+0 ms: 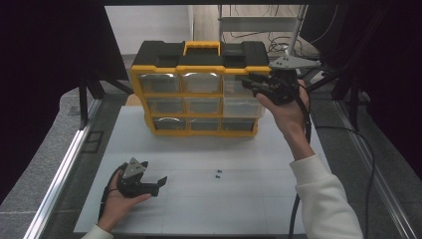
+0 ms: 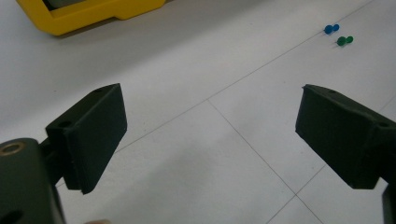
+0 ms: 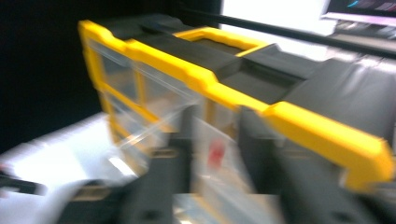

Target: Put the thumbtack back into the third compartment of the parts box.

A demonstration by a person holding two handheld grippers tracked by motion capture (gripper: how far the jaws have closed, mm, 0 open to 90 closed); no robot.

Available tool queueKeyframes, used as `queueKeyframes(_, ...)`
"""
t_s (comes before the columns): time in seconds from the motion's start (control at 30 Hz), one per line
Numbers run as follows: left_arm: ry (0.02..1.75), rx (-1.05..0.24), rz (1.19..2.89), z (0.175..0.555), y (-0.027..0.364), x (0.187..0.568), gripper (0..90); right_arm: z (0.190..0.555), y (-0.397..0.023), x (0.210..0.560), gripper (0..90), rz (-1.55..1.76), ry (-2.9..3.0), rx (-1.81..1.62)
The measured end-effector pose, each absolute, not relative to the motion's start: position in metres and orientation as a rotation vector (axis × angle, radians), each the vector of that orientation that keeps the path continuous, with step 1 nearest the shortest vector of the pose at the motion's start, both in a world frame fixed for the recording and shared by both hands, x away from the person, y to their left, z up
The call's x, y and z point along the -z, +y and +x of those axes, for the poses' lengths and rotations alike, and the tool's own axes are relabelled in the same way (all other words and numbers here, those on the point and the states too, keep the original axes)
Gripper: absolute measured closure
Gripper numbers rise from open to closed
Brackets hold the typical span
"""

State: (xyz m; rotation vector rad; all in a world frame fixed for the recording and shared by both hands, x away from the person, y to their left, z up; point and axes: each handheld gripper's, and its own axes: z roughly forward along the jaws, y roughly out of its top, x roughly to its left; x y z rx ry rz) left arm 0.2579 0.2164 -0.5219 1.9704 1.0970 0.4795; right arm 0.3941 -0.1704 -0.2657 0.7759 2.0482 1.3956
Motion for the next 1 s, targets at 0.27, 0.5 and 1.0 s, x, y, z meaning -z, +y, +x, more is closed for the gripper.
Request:
queueKeyframes(0.27, 1.097, -0.481, 1.970, 0.258, 0.217, 0.522, 9.3, 0.383, -0.163, 0.266, 31.5, 0.742, 2.090, -1.509)
queueKeyframes(0.5, 1.097, -0.482, 1.967, 0.258, 0.217, 0.521, 9.3, 0.363, -0.162, 0.269, 31.8, 0.664, 2.137, -1.632)
queueKeyframes(1.0, 1.100, -0.482, 1.965, 0.257, 0.216, 0.521, 9.3, 0.330, -0.163, 0.296, 32.5, 0.562, 2.218, -1.664)
